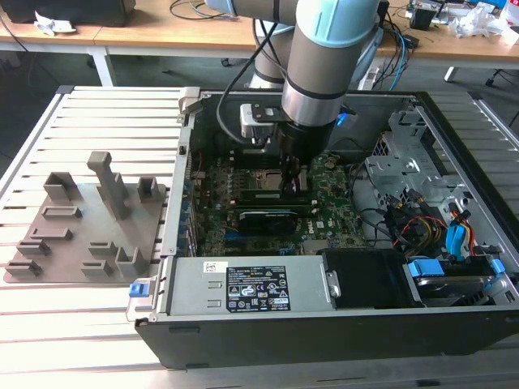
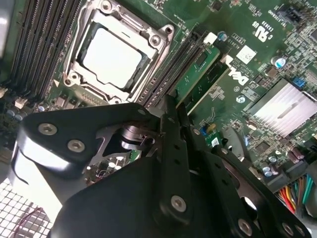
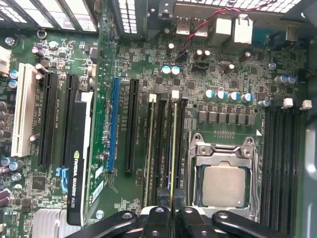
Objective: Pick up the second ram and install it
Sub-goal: 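Insert the second ram into the second slot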
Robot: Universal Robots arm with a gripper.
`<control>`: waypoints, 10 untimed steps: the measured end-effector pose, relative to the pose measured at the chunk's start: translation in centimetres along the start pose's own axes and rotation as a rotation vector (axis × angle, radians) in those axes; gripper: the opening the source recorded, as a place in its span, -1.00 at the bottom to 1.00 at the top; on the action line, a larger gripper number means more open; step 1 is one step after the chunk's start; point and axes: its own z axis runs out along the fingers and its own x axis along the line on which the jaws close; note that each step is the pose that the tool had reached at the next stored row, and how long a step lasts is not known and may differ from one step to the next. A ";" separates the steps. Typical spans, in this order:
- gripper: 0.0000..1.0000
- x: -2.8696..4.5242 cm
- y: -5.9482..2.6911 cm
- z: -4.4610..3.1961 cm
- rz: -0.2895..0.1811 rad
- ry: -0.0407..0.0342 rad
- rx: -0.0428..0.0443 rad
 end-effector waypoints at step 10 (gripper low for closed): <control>-0.73 0.05 0.39 1.10 -0.001 0.0005 -0.0004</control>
